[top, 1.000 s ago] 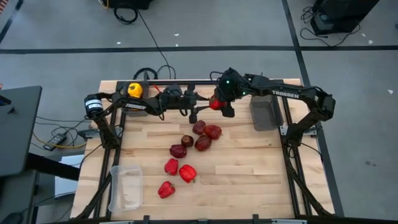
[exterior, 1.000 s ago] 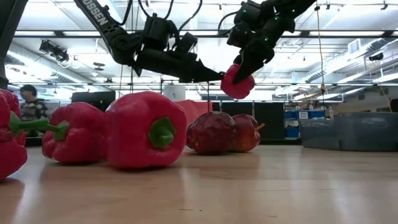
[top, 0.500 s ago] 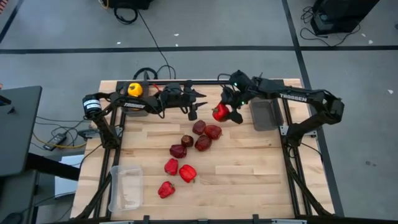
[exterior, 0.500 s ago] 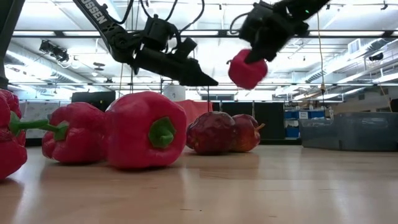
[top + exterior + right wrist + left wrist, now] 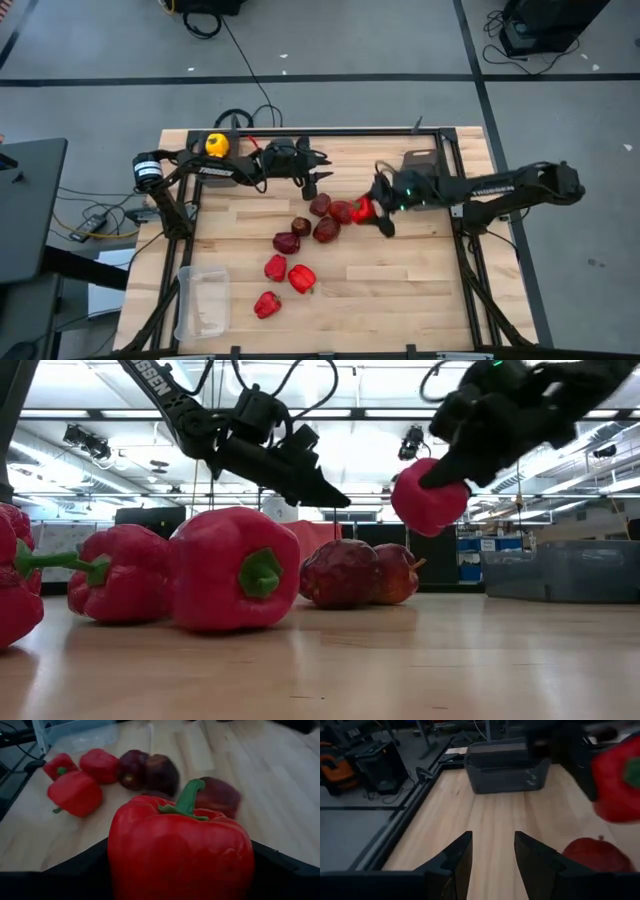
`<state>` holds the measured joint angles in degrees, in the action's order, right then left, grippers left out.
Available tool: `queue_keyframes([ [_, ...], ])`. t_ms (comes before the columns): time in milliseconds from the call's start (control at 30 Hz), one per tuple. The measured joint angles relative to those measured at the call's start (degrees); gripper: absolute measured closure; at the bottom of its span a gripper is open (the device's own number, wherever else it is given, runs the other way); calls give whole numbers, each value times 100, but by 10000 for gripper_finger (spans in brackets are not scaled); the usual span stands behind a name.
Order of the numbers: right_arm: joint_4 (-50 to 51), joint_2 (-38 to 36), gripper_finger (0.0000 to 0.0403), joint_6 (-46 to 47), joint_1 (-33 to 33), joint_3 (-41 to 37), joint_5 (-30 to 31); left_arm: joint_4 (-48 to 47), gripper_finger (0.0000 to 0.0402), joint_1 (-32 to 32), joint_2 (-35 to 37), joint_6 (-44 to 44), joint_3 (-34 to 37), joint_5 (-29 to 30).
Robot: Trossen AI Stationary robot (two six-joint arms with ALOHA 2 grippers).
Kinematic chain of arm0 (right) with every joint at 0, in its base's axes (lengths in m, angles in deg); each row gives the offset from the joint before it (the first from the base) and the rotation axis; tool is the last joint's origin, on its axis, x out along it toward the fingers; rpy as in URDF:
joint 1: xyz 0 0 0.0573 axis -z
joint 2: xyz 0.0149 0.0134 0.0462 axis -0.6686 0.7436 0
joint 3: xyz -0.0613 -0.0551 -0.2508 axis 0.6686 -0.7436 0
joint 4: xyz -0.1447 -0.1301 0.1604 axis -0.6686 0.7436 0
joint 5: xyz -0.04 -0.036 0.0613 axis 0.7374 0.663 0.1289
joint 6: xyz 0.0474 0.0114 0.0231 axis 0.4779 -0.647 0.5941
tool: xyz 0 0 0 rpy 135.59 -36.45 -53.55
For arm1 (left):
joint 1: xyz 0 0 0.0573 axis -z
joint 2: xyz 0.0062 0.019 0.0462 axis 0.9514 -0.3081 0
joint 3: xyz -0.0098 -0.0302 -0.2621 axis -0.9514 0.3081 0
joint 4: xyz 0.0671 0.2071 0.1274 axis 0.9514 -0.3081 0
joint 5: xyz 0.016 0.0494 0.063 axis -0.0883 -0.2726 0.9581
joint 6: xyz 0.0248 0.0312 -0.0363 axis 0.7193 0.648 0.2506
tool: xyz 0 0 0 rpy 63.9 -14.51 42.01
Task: Sort produce into baskets
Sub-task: Put the red bell pepper into the right black transparent bin
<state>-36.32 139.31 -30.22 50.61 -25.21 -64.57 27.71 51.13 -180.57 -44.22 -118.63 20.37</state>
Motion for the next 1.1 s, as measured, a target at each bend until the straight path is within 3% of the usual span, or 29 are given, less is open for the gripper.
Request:
queue_keyframes([
  [267, -1509, 322, 70, 767, -1775, -913, 1945, -786, 250, 524, 494, 38, -1, 657],
  [500, -2378, 1133, 70, 784, -2730, -1025, 3243, -1157, 250, 1175, 565, -4, 1, 983],
  [700, -3379, 2120, 55, 882, -2992, -1023, 3938, -1448, 250, 1580, 560, -9, 6, 1360],
  [900, -4708, 3029, 44, 772, -3157, -1022, 4018, -1493, 250, 1785, 558, -12, 6, 1472],
  [1100, -4996, 3592, 40, 884, -3168, -1001, 4289, -1523, 250, 1805, 556, -32, 6, 1502],
])
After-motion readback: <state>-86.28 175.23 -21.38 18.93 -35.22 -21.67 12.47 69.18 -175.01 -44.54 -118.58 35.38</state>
